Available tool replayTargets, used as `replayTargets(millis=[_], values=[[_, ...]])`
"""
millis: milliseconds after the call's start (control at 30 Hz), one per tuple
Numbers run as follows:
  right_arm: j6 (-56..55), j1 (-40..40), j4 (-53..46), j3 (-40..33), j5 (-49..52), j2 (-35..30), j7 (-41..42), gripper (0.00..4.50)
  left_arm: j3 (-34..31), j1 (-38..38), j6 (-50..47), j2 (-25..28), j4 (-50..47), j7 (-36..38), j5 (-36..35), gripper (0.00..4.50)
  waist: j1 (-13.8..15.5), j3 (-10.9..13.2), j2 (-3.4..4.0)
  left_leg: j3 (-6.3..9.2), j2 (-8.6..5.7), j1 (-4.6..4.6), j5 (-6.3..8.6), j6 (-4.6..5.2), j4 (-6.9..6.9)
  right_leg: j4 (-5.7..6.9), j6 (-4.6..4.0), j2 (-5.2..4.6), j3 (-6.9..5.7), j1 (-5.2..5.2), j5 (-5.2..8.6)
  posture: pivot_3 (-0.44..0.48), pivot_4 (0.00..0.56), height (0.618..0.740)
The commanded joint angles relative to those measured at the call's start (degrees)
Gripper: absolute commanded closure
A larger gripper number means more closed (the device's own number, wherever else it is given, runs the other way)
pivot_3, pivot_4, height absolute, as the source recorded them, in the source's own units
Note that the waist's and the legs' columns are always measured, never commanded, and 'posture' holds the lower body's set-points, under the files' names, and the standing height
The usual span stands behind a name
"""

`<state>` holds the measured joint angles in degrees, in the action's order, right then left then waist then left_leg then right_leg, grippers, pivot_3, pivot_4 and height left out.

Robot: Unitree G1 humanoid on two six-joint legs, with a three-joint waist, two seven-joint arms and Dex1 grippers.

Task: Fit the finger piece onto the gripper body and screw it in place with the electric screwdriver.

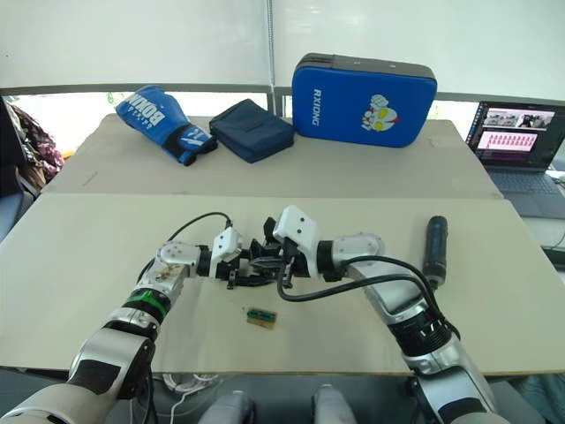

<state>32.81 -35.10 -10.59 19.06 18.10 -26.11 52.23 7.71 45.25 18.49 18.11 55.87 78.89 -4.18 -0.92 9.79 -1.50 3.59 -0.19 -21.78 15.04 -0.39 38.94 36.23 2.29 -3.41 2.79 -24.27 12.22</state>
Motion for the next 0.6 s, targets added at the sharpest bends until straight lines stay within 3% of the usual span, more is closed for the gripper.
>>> replayTargets(millis=[33, 600], values=[[1.17, -0.67, 1.01, 0.14, -1.92, -2.13, 0.62, 4.09, 0.81, -1.17, -0.75, 0.69, -0.16, 0.11, 1.13, 2.21, 0.01, -0.02, 0.0, 0.0, 0.0, 0.01, 0.0, 0.0, 0.0, 0.0, 0.0, 0.0, 0.0, 0.01, 0.0, 0.0, 0.15, 0.74], [2.84, -1.6, 0.11, -0.89, -0.92, -0.76, 1.3, 4.09, 0.91, -1.86, -1.28, 0.75, -0.71, -0.31, 0.86, 2.21, -0.09, -0.2, 0.03, 0.0, 0.01, 0.09, 0.0, 0.0, -0.02, 0.02, 0.0, 0.01, 0.0, 0.05, 0.0, 0.0, 0.15, 0.74]])
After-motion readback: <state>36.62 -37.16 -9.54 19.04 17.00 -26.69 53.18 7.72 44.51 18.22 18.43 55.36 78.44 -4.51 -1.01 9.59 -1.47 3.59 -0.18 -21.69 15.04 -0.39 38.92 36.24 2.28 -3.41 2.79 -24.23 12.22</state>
